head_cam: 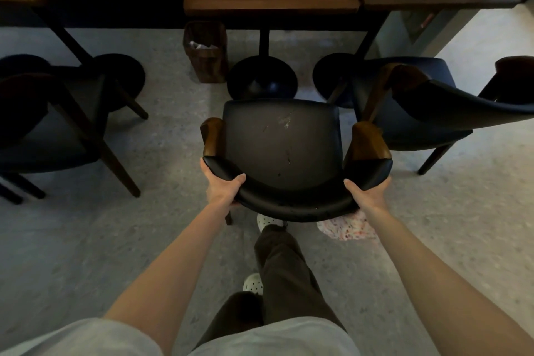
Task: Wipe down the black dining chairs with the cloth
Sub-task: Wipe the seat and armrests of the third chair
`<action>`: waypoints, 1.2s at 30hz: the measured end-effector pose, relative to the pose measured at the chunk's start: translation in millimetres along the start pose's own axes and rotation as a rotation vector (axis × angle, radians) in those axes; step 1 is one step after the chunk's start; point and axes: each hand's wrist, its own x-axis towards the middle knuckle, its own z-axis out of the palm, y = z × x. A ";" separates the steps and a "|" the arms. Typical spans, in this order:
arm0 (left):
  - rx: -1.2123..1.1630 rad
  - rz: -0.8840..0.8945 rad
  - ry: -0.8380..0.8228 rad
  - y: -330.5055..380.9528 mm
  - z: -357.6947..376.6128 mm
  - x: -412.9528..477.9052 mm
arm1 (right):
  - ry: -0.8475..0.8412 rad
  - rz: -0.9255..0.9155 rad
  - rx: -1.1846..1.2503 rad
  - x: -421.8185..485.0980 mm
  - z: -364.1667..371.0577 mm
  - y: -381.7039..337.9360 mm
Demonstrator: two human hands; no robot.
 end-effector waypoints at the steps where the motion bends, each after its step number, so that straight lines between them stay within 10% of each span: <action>1: 0.016 0.004 -0.025 0.1 -2.1 0.2 | -0.016 -0.008 -0.033 0.0 -2.6 0.2; 11: 0.648 0.507 0.089 -3.2 -23.6 -25.5 | -0.095 -0.560 -0.341 -50.5 -40.2 -13.7; 21: 0.718 0.867 -0.550 80.1 -17.2 -101.0 | -0.543 -0.896 -0.029 -103.8 -54.6 -111.2; 30: 0.703 1.031 -0.603 147.3 -63.1 -84.5 | -0.911 -1.021 -0.004 -146.0 -22.6 -204.9; 36: 0.499 1.058 -0.694 174.4 -122.9 -9.5 | -0.844 -1.077 -0.122 -157.1 49.8 -249.1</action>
